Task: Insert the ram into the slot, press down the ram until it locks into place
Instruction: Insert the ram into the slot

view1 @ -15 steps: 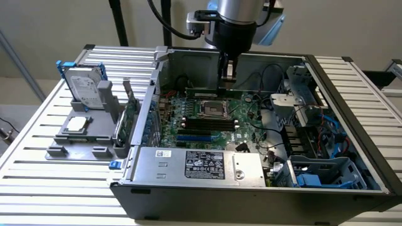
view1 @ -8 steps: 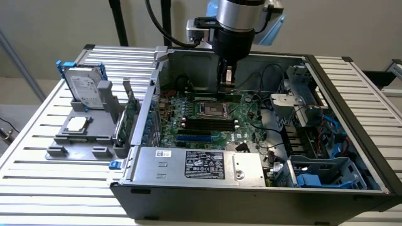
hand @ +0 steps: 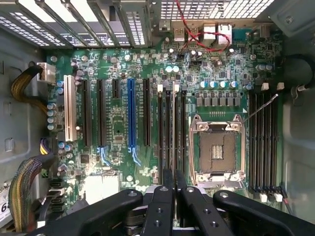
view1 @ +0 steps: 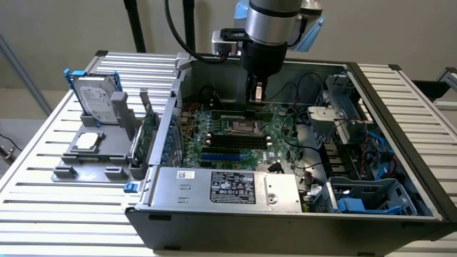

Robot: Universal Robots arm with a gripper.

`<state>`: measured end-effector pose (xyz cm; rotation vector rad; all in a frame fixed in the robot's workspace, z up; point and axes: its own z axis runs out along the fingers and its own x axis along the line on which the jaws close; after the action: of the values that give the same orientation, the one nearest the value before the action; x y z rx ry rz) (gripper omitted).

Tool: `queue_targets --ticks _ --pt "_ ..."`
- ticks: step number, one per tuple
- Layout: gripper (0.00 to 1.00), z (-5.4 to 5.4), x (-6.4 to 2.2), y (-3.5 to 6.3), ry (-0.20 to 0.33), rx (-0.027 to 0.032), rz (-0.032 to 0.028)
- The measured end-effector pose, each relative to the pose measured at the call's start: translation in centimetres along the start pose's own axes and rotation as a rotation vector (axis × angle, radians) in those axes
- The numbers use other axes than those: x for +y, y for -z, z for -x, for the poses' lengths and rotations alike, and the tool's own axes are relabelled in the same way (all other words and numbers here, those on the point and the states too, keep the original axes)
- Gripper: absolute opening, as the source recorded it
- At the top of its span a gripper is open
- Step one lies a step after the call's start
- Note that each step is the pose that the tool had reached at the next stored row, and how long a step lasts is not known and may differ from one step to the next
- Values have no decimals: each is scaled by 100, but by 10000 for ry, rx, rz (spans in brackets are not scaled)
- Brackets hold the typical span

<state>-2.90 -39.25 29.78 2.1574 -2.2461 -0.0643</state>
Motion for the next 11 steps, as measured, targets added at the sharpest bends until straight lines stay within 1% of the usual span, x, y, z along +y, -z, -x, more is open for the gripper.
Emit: queue_targets --ticks 6,11 --pt "13 1 -45 -103 -2 5 88" --pt "13 1 -74 -168 -4 9 219"
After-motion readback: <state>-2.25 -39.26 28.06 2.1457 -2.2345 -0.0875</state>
